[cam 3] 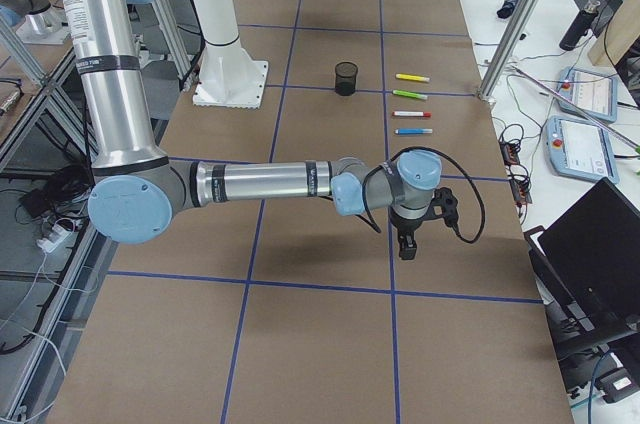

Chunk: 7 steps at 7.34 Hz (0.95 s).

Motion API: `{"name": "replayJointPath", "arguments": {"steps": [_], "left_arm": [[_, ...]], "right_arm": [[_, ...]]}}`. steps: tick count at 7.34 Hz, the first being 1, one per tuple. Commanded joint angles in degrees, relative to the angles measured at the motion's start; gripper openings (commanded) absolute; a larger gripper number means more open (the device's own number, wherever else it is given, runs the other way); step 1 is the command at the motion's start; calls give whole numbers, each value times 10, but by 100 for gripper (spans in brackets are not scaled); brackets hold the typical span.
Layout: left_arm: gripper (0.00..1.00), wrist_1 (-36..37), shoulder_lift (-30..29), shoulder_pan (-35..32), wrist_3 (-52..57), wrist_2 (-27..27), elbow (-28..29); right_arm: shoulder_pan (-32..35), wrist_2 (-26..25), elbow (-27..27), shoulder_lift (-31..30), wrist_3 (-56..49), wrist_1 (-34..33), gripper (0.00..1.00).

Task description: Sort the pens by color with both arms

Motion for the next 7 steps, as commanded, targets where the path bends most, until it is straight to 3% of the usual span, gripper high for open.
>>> {"name": "replayJointPath", "arguments": {"steps": [1, 5, 7], "left_arm": [[100, -2, 2, 0, 1, 4, -1], [100, 0, -3, 1, -35, 5, 0], [100, 0, -1, 2, -46, 5, 0]], "right_arm": [[0, 2, 4, -3, -1, 1, 99], [0, 2, 3, 7, 0, -5, 99], [0, 2, 1, 27, -1, -60, 99]]}}
